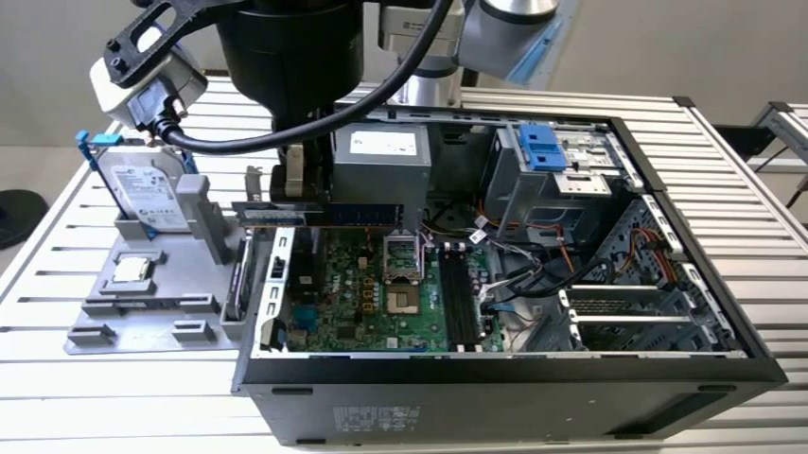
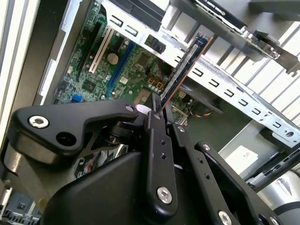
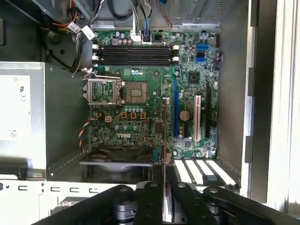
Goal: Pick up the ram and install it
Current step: 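Pick up the ram and move it above insertion slot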
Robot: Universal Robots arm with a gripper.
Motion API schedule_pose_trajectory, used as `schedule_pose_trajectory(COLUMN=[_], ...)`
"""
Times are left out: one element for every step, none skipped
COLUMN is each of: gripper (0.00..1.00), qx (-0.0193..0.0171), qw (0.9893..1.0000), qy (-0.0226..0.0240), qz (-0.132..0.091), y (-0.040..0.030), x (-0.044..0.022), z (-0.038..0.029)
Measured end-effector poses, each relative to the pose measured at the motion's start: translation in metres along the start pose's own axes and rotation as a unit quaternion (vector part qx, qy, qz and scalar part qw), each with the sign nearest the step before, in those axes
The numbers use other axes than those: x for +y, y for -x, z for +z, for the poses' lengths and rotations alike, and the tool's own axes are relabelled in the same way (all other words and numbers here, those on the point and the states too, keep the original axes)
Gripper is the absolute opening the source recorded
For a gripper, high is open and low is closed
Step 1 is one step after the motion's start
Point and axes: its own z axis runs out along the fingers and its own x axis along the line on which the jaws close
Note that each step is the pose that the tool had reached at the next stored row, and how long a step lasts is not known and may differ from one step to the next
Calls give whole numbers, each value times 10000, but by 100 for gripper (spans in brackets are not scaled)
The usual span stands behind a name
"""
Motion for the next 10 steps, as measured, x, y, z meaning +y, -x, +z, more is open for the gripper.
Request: schedule_pose_trajectory(gripper=[0,0,0,0,0,0,0,0,0,0], qx=[-1,-1,-1,-1,0,0,-1,-1,-1,0], qw=[10000,10000,10000,10000,10000,10000,10000,10000,10000,10000], qy=[0,-1,-1,0,0,0,0,0,0,0], qz=[0,0,0,0,0,0,0,0,0,0], y=[0,0,0,0,0,0,-1,-1,-1,-1], x=[6,11,14,18,22,27,33,41,48,56], z=[-1,-1,-1,0,0,0,0,0,0,1])
